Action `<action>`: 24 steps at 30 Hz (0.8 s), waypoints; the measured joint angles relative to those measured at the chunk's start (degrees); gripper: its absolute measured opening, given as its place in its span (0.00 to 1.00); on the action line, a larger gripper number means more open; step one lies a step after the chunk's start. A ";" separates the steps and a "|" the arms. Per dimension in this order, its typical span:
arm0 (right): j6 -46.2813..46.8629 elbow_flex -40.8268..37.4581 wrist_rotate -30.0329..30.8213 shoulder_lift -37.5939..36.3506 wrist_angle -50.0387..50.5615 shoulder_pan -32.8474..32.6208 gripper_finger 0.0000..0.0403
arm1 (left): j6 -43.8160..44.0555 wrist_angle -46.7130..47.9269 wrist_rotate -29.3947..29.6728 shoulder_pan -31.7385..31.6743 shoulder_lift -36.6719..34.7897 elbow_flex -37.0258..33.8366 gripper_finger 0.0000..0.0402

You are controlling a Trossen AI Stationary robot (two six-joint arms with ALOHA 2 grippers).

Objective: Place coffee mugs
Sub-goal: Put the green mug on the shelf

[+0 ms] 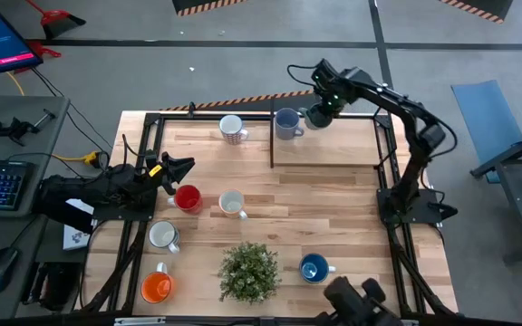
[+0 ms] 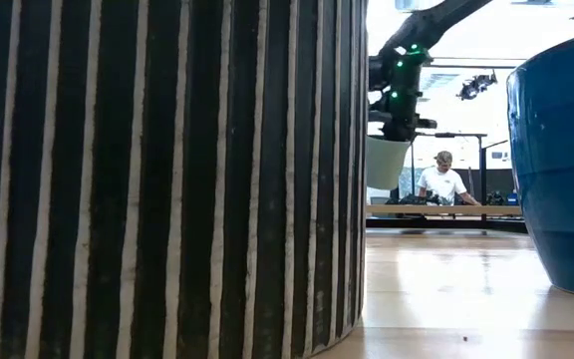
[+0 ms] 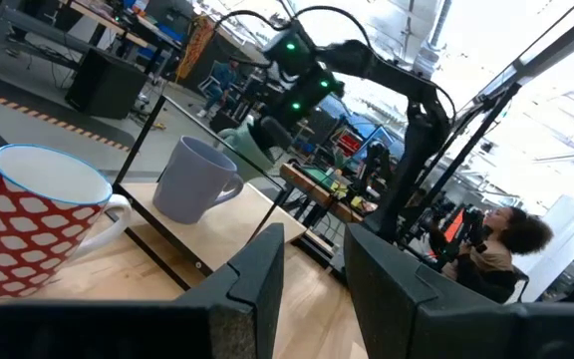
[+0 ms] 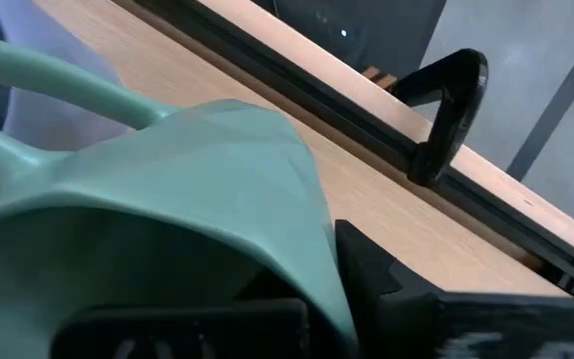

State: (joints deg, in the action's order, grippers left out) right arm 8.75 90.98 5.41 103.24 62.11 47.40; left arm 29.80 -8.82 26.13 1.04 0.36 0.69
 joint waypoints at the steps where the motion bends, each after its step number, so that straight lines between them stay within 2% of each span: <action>1: -0.11 1.06 0.00 1.09 0.54 0.00 0.00 | 0.00 0.00 0.00 0.02 0.00 0.00 0.24; 9: -0.23 2.60 -1.38 5.61 1.77 -0.15 0.00 | 0.11 0.02 0.00 0.01 0.00 0.00 0.24; 24: 4.24 2.60 -1.60 5.99 1.90 -0.02 0.00 | 0.07 0.02 0.00 0.00 0.00 0.00 0.24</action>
State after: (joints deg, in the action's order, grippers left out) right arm 12.99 93.58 3.81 109.23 64.01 47.37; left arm 29.87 -8.80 26.13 1.04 0.36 0.69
